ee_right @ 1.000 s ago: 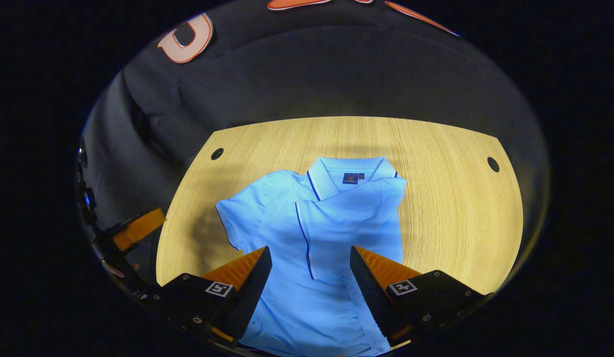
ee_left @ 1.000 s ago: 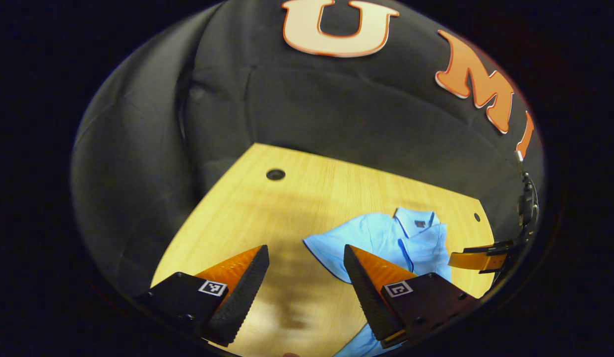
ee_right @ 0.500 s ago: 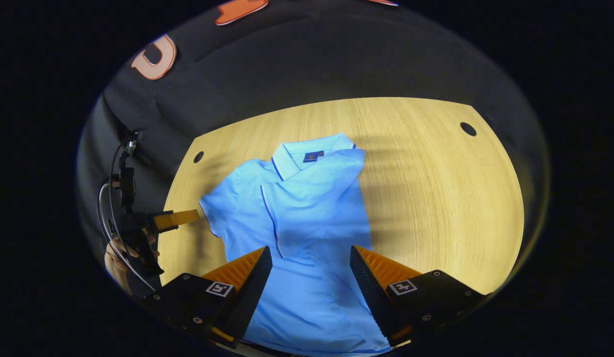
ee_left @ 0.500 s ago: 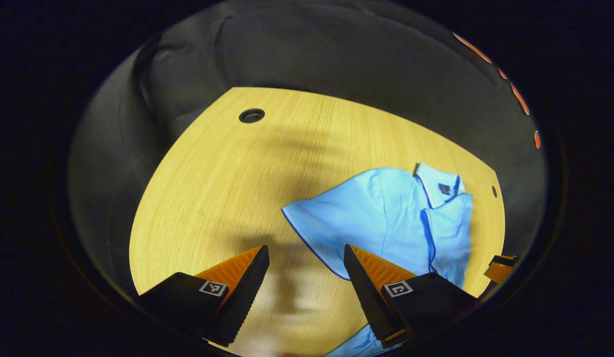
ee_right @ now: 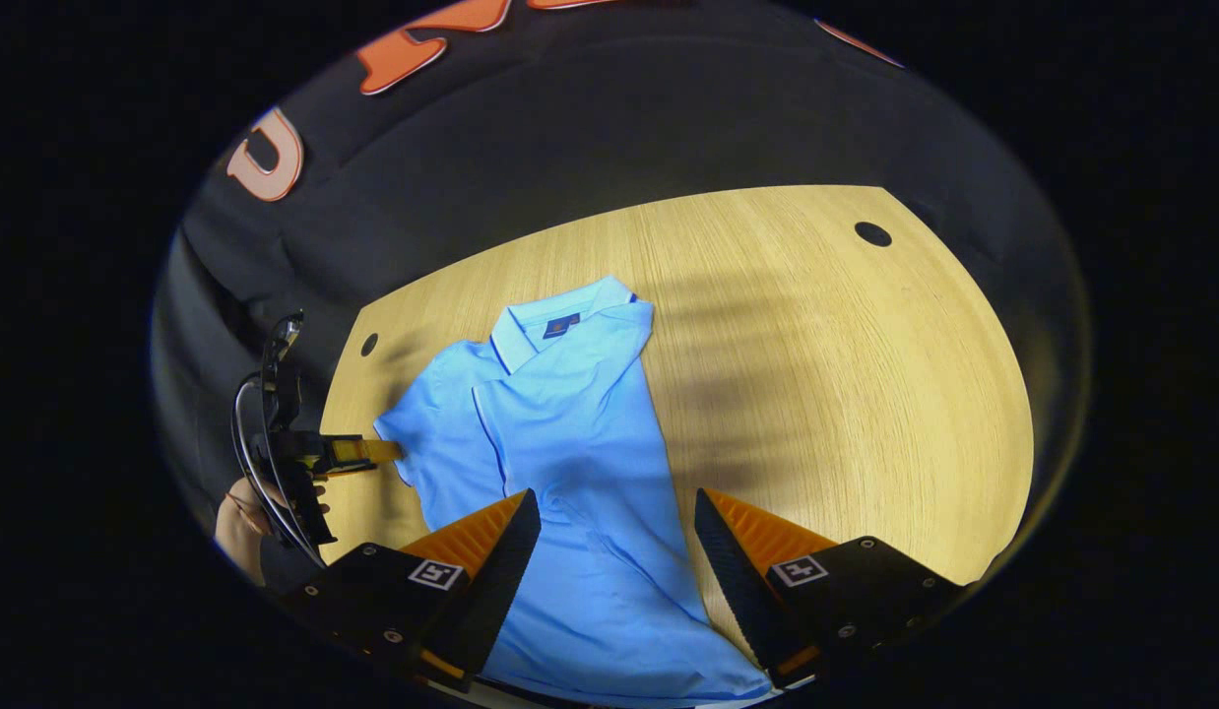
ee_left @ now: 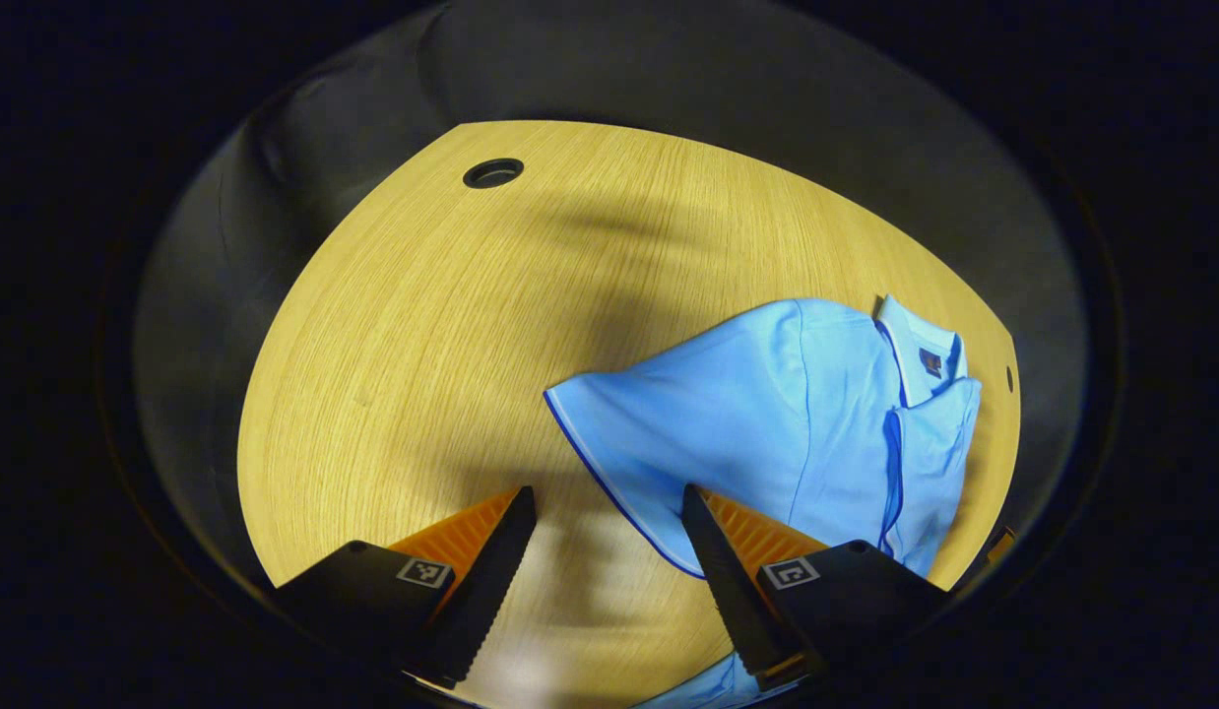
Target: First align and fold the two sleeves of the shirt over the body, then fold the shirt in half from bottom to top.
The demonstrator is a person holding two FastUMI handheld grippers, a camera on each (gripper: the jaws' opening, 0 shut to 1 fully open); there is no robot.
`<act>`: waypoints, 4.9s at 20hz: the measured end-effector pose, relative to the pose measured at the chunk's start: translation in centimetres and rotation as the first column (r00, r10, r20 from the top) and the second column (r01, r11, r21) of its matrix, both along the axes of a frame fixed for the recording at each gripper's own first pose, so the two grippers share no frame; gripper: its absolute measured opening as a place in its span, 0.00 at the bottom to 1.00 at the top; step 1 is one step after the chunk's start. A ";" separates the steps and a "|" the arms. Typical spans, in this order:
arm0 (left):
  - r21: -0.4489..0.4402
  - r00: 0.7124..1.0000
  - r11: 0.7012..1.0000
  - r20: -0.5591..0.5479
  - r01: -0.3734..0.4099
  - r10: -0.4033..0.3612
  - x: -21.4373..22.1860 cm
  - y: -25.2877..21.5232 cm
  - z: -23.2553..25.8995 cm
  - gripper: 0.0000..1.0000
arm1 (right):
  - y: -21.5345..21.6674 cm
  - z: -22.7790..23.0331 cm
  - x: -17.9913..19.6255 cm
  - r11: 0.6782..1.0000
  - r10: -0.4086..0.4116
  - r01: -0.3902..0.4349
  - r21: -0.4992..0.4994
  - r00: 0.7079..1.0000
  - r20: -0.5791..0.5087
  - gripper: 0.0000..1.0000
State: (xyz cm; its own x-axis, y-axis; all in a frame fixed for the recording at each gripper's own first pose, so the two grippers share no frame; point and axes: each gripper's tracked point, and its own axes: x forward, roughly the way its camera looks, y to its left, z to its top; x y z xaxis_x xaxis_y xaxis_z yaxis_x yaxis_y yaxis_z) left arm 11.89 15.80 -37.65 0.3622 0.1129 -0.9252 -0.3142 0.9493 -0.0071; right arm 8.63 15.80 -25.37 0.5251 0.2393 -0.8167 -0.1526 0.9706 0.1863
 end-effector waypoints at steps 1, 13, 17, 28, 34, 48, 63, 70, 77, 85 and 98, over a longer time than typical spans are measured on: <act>0.013 1.000 1.000 -0.007 0.000 0.000 0.1 0.0 0.0 0.99 | -0.2 -0.1 0.1 1.000 -0.002 0.002 -0.002 1.000 -0.001 0.98; 0.011 1.000 1.000 0.030 0.008 -0.008 1.5 -2.0 0.0 0.06 | -2.5 0.1 0.2 0.999 -0.012 0.014 -0.048 1.000 0.024 0.98; 0.028 0.997 0.999 0.062 0.041 -0.042 1.9 -2.4 1.6 0.04 | -3.0 0.0 0.1 0.999 -0.028 0.029 -0.046 0.999 0.025 0.98; 0.142 0.918 0.939 0.205 0.314 -0.339 4.9 -11.4 11.1 0.04 | -4.8 0.5 -0.3 0.997 -0.056 0.058 -0.048 0.998 0.038 0.98; 0.111 0.868 0.896 0.220 0.430 -0.445 5.4 -19.3 12.2 0.04 | -7.0 0.1 -0.8 0.994 -0.098 0.099 -0.045 0.995 0.029 0.98; 0.027 0.815 0.826 0.142 0.563 -0.561 4.5 -31.2 6.0 0.04 | -13.0 -0.8 -2.2 0.981 -0.186 0.186 -0.045 0.982 -0.004 0.98; -0.088 0.853 0.856 0.184 0.509 -0.488 0.0 -29.9 6.7 0.85 | -10.6 -1.9 -3.8 0.991 -0.108 0.103 -0.080 0.993 -0.051 0.98; -0.057 0.897 0.899 0.129 0.433 -0.424 -8.6 -20.9 5.9 0.92 | -9.1 -3.8 -9.5 0.990 -0.021 0.003 -0.139 0.992 -0.127 0.98; -0.121 0.937 0.929 0.030 0.350 -0.349 -18.4 -16.5 3.2 0.92 | -9.8 -7.5 -17.0 0.972 0.025 -0.084 -0.220 0.966 -0.256 0.98; -0.191 0.952 0.945 -0.108 0.264 -0.288 -26.6 -16.0 -0.4 0.91 | -9.9 -9.6 -23.2 0.957 0.045 -0.144 -0.251 0.931 -0.363 0.98; -0.150 0.938 0.958 -0.214 0.243 -0.271 -29.9 -15.6 -2.8 0.90 | -10.2 -12.1 -25.6 0.937 0.015 -0.149 -0.315 0.920 -0.392 0.98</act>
State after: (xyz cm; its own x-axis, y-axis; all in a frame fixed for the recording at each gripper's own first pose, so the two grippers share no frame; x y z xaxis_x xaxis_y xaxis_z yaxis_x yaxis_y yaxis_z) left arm -17.99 0.21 -40.47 0.1399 -0.0720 -0.9875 -0.0661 0.9945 -0.0819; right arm -16.92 5.62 -37.46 0.1506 -0.0526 -0.9872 -0.2177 0.9723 -0.0850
